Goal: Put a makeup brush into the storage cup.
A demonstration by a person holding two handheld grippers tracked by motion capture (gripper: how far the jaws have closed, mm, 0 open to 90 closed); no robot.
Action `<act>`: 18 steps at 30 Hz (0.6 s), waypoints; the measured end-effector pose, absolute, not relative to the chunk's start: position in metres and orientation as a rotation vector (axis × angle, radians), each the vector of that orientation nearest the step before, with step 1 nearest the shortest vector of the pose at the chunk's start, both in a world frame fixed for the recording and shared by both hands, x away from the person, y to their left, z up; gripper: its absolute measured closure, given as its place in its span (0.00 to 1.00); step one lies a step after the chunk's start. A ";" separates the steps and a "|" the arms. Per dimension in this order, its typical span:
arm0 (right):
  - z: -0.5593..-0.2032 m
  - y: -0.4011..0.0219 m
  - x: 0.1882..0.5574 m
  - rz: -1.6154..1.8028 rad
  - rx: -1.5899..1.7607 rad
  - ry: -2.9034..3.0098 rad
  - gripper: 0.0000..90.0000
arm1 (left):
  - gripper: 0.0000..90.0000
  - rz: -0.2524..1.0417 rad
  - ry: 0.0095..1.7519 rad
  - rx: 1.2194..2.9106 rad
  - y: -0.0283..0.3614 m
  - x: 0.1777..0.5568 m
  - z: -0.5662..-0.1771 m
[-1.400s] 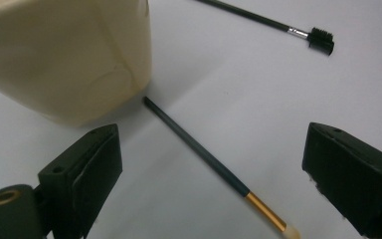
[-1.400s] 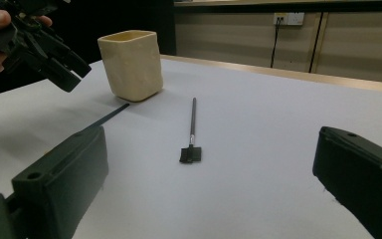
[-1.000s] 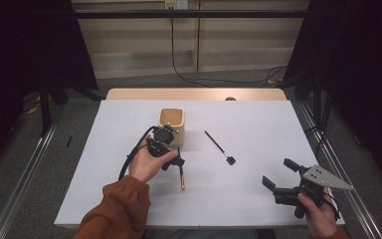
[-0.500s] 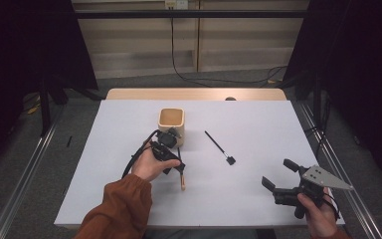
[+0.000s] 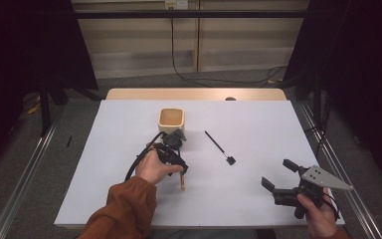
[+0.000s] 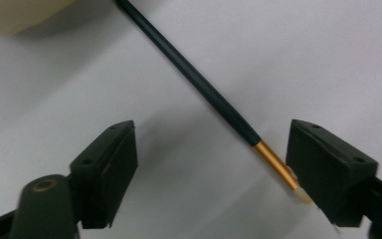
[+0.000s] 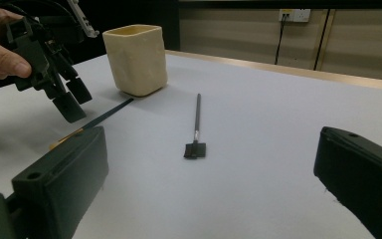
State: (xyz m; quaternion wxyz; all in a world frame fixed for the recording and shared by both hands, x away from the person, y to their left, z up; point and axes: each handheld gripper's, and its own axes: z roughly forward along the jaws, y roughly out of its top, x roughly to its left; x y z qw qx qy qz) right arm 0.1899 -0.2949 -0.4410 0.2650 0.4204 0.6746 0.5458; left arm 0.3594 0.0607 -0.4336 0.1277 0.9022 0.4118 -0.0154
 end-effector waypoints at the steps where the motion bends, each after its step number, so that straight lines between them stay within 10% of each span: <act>1: -0.441 -0.295 0.190 1.473 1.134 1.826 0.00 | 0.32 -0.054 1.194 2.624 0.060 0.359 -0.433; 18: -0.442 -0.295 0.190 1.473 1.136 1.836 0.00 | 0.49 0.029 1.180 2.718 0.030 0.340 -0.446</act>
